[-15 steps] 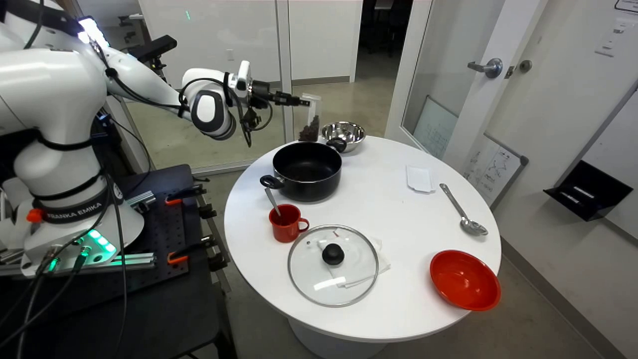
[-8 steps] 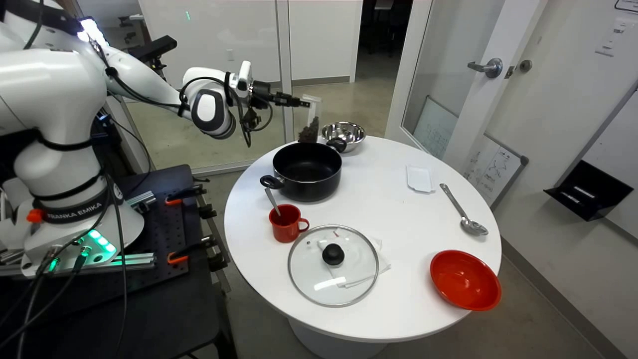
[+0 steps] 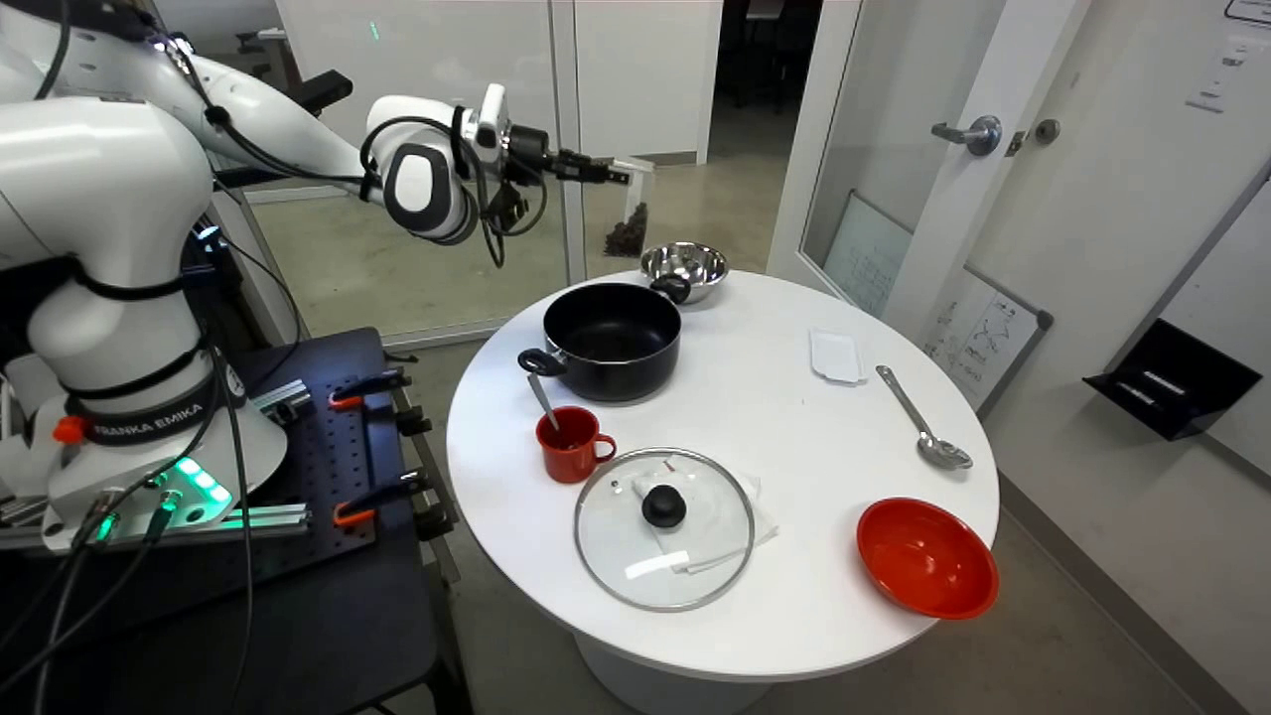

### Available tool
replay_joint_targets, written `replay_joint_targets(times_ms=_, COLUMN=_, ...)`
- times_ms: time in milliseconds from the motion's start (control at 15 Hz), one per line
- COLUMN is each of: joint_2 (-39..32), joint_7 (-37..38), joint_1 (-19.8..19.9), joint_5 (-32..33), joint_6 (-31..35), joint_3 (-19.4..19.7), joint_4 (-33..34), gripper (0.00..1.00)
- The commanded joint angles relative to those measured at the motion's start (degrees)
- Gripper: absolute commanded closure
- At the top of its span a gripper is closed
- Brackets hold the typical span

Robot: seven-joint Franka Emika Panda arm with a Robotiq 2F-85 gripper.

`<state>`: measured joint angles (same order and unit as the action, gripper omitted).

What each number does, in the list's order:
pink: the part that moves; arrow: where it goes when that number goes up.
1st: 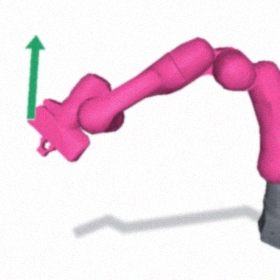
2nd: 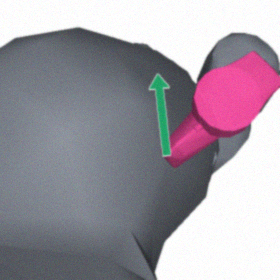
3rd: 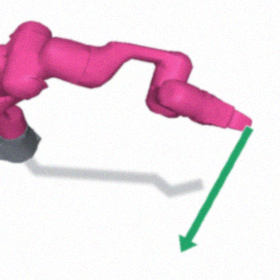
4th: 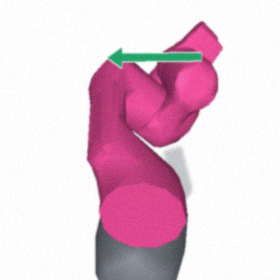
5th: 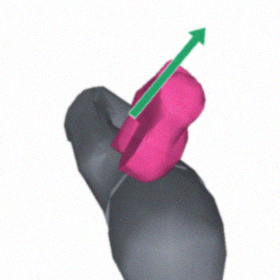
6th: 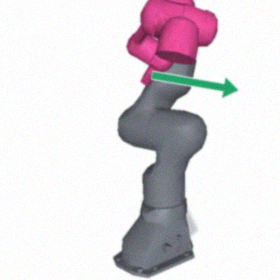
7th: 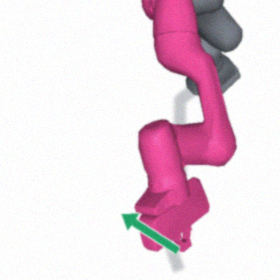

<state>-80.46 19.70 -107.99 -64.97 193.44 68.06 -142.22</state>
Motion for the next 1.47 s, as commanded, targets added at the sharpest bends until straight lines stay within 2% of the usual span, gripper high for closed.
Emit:
replay_joint_targets(times_ms=0, joint_2=13.0, joint_7=-3.4, joint_1=0.3, joint_5=3.1, joint_6=0.0, joint_3=3.4, joint_4=-0.6, gripper=0.99)
replay_joint_targets(times_ms=600, joint_2=35.6, joint_7=-6.2, joint_1=1.9, joint_5=10.0, joint_6=-5.8, joint_3=13.0, joint_4=-2.7, gripper=0.99)
replay_joint_targets(times_ms=867, joint_2=45.9, joint_7=-7.4, joint_1=1.9, joint_5=13.4, joint_6=-6.3, joint_3=17.7, joint_4=-2.4, gripper=0.99)
replay_joint_targets(times_ms=933, joint_2=48.5, joint_7=-10.9, joint_1=1.9, joint_5=10.6, joint_6=-6.2, joint_3=18.3, joint_4=-1.8, gripper=0.99)
replay_joint_targets(times_ms=1400, joint_2=66.9, joint_7=-21.8, joint_1=2.8, joint_5=12.0, joint_6=-10.1, joint_3=25.8, joint_4=-2.6, gripper=0.99)
